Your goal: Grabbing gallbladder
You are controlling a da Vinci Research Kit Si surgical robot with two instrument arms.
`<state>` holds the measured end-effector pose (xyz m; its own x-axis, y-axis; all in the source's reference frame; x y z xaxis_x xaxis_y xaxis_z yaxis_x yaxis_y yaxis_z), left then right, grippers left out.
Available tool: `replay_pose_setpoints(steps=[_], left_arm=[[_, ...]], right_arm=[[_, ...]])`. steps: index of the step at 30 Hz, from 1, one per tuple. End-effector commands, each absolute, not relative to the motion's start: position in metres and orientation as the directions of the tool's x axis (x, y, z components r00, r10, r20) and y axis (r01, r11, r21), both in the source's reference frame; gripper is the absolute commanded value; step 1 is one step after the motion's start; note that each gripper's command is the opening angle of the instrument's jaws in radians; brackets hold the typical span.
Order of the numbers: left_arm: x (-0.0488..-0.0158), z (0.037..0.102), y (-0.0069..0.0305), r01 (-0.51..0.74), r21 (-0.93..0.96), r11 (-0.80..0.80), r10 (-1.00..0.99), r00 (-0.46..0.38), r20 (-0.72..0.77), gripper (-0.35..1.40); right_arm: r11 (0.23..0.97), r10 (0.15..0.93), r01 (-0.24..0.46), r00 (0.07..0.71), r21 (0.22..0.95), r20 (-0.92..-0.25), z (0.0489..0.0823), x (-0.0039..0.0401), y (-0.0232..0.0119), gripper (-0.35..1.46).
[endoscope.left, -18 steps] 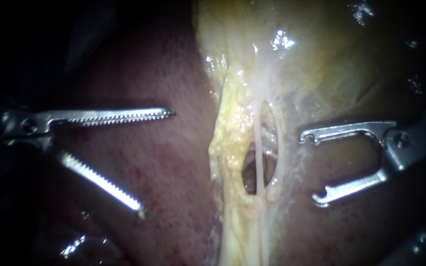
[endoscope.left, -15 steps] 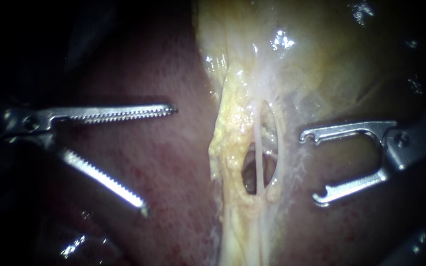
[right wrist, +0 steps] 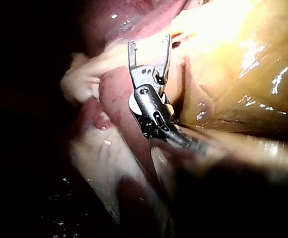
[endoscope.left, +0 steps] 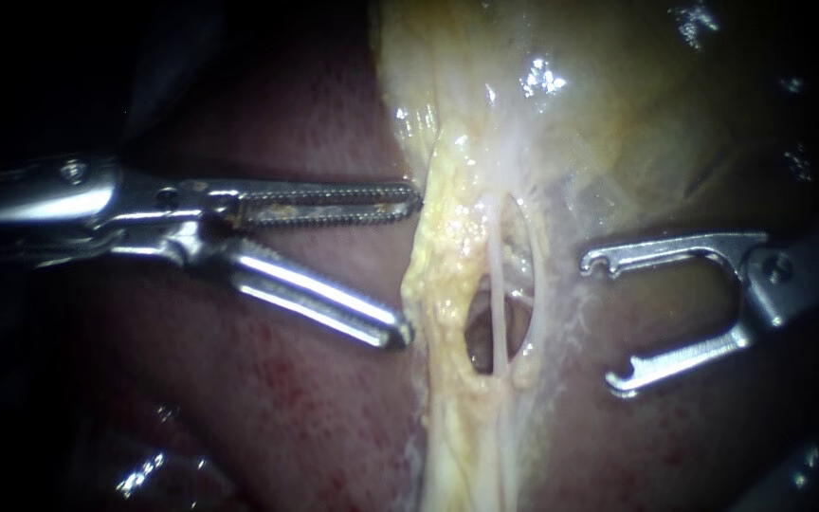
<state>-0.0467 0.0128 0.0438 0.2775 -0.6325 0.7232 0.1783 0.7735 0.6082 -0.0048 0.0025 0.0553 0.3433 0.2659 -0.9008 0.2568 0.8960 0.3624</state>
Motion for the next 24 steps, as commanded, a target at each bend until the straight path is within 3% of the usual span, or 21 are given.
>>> replay_pose_setpoints(steps=[1, 10, 24], left_arm=[[-0.0466, 0.0442, 0.0128, 0.186, 0.608, 0.772, -0.635, 0.282, 0.719, 0.57], [-0.0462, 0.0467, 0.0114, 0.242, 0.621, 0.746, -0.666, 0.305, 0.681, 0.54], [-0.0474, 0.0459, 0.0109, 0.332, 0.686, 0.647, -0.762, 0.277, 0.585, 0.22]], right_arm=[[0.896, 0.266, 0.257, 0.343, 0.362, -0.901, 0.0553, -0.0048, 0.0025, 0.54], [0.896, 0.266, 0.257, 0.343, 0.362, -0.901, 0.0553, -0.0048, 0.0025, 0.54], [0.896, 0.266, 0.257, 0.343, 0.362, -0.901, 0.0553, -0.0049, 0.0025, 0.54]])
